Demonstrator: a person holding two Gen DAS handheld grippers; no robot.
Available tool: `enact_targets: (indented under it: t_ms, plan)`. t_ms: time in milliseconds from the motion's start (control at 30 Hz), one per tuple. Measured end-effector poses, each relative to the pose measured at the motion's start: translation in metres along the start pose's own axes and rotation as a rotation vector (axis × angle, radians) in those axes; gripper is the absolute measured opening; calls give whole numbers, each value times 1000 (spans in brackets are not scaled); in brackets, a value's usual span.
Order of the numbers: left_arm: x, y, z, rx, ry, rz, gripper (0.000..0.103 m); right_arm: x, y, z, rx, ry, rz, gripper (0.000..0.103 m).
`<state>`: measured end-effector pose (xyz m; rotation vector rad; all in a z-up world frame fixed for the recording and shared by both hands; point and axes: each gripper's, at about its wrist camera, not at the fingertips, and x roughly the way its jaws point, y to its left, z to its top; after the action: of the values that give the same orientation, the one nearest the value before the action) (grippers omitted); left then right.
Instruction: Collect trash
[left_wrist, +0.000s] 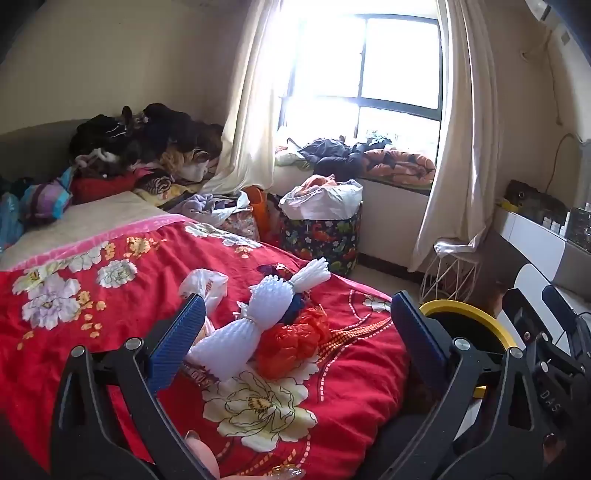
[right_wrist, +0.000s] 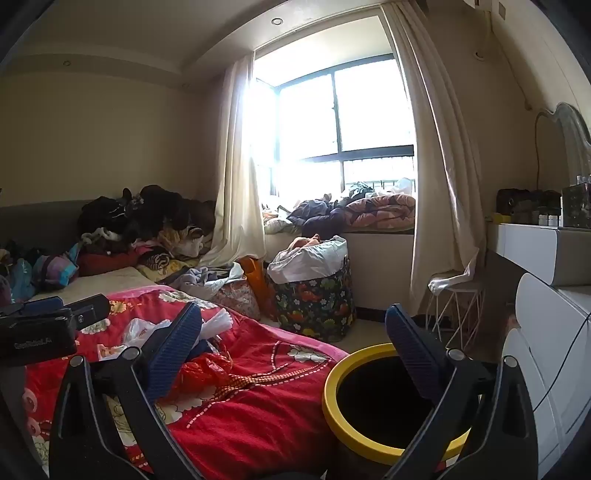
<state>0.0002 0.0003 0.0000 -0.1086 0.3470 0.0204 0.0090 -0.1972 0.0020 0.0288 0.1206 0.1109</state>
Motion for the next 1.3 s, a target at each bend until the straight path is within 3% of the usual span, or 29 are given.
enact_targets:
  t_ms: [1300]
  plan:
    - [-1,1,3,-11,-18,-8,92,0,-1,1,0,8,-14,97]
